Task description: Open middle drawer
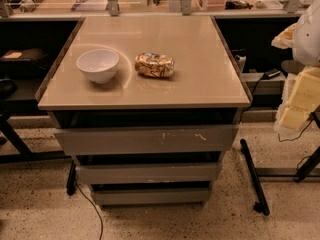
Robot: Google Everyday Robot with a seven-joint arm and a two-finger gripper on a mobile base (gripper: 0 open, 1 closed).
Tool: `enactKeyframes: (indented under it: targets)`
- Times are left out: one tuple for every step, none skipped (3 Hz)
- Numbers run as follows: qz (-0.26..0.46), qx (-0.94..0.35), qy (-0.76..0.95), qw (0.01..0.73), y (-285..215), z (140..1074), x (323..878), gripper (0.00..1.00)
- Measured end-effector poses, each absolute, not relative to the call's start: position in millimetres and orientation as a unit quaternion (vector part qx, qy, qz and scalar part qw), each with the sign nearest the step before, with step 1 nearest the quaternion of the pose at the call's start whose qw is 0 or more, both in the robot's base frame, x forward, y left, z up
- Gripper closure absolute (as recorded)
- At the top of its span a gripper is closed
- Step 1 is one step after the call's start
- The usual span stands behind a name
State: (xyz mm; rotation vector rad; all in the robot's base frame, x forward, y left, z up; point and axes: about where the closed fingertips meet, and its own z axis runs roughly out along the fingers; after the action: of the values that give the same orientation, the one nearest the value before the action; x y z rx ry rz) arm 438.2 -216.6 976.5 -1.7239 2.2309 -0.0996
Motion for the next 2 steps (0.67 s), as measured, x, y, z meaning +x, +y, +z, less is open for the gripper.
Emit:
enactKeyframes:
  targets:
    - [-0.034, -0.604, 0.779, 0.164, -215.6, 973.5, 436.2, 0.0]
    - [-0.017, -0.616, 0.766, 0.18, -206.2, 946.9, 423.1, 0.0]
